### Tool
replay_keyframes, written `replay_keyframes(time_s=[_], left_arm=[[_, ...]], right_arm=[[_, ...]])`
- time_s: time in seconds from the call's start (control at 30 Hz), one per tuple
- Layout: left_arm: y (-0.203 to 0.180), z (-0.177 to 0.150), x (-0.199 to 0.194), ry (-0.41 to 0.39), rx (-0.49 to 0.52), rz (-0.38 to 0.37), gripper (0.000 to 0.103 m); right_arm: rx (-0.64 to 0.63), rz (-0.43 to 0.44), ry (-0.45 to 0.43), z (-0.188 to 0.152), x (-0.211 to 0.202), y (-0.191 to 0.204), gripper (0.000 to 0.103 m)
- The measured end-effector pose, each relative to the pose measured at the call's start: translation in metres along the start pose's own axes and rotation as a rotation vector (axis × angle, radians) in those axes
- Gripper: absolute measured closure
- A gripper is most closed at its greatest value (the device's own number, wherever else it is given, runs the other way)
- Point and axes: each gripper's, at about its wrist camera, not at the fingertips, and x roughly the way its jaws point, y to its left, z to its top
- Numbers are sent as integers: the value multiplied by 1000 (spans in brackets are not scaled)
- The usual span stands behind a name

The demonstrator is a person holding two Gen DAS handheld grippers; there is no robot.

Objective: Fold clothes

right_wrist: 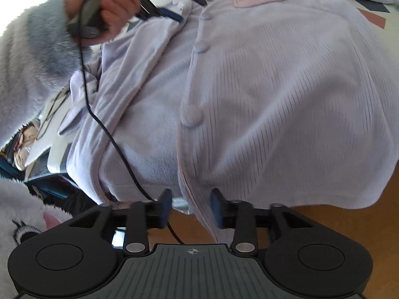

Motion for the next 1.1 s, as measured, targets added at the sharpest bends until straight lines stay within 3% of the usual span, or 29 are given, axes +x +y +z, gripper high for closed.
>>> replay_keyframes(time_s=[0.1,0.3,0.47,0.63,0.83,1.1], left_arm=[[-5,-13,-11,19,30,-30,40],[-22,-41,-28,28,69,-86,40],[-47,-72,-41,4,200,-145,33],[-72,-109,-31,22,351,-87,32],[-75,-136,-23,41,395,20,30],[-60,-152,-26,75,341,49,26]], right_arm=[[-15,-41,-27,4,-15,-4,66],[69,-125,-186,19,-63,-32,60],[111,-252,-271,29,-64,-42,53],[-15,-268,-171,29,-32,-30,53],[-56,-208,-90,24,-4,-17,53],[27,-228,-72,4,-18,-39,52]])
